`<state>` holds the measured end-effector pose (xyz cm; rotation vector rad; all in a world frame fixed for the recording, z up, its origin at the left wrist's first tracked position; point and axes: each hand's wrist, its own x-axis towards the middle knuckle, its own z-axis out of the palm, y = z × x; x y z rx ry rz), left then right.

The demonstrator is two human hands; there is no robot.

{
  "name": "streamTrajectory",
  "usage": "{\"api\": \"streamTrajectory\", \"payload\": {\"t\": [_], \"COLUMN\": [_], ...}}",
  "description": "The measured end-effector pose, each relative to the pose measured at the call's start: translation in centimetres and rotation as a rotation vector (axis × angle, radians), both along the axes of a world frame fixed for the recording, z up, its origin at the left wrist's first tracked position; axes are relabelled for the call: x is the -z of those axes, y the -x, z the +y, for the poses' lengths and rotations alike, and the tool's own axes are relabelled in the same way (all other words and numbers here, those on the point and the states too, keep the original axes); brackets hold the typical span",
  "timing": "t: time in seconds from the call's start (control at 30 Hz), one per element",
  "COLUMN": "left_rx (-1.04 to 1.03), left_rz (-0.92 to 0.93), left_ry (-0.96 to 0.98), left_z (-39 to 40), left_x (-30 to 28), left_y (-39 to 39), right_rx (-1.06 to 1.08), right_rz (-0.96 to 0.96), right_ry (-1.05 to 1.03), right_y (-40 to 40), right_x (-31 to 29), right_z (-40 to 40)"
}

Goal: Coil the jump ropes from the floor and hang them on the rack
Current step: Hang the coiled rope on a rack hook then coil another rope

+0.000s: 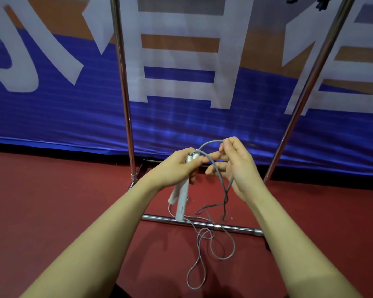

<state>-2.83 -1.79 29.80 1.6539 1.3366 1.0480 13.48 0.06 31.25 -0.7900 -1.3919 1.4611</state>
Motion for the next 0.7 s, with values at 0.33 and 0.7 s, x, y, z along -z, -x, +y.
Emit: {"api": "streamTrajectory", "payload": {"t": [0.33, 0.7], "left_rx": [-0.058, -0.172], "left_rz": [0.019, 0.277], "left_ry": [0.018, -0.086], "left_z": [-0.3, -0.4], "left_x": [-0.5, -1.0], "left_y": [-0.4, -0.7], "right_rx": [0.039, 0.084], "right_rz": [-0.101, -0.011], "right_ry": [-0.079, -0.065], "right_y": [-0.6, -0.7], "right_x": [0.0, -0.2], "right_z": [0.4, 0.4]}}
